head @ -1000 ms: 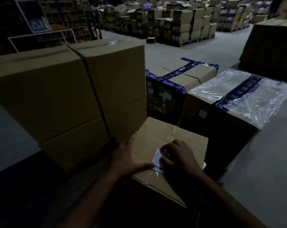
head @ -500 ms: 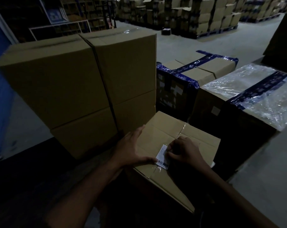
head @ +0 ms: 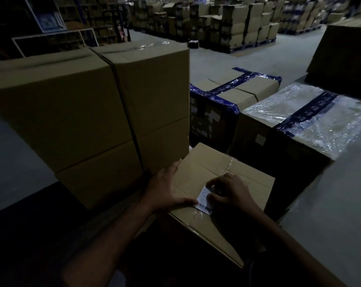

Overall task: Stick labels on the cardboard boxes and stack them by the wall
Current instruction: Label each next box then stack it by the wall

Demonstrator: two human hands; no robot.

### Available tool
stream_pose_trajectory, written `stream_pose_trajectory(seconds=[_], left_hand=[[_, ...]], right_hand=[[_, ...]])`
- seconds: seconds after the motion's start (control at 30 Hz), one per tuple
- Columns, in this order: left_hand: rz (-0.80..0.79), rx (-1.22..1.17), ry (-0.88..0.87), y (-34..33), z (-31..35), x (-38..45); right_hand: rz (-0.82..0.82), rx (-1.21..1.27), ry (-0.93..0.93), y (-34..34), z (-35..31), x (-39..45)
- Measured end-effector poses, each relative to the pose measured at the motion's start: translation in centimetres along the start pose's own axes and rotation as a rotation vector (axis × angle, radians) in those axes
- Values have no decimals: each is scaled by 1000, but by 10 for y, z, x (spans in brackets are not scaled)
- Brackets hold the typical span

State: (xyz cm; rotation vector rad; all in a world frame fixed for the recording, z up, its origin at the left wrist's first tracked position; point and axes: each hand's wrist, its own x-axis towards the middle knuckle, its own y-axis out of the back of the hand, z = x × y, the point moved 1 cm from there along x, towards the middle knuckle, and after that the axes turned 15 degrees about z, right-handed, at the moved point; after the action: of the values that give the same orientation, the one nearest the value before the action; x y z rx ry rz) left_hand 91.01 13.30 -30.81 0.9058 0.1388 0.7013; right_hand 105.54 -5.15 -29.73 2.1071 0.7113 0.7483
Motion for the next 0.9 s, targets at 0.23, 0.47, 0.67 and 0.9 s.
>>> stream_pose_trajectory(seconds=[0.23,0.47,0.67,0.9], left_hand=[[-70,-43,-55,3,-6,22],[-79,12,-159,5,-3,47],[263,333,-111,-10,13,6],[259,156,-8,-33,16,-33]], right_hand=[[-46,166,-38,15,-2,-1],[135,-29,-79,-10,0,-26],[232,-25,-156,-15,-15,-24],[239,-32,-112,-16,-12,-21]])
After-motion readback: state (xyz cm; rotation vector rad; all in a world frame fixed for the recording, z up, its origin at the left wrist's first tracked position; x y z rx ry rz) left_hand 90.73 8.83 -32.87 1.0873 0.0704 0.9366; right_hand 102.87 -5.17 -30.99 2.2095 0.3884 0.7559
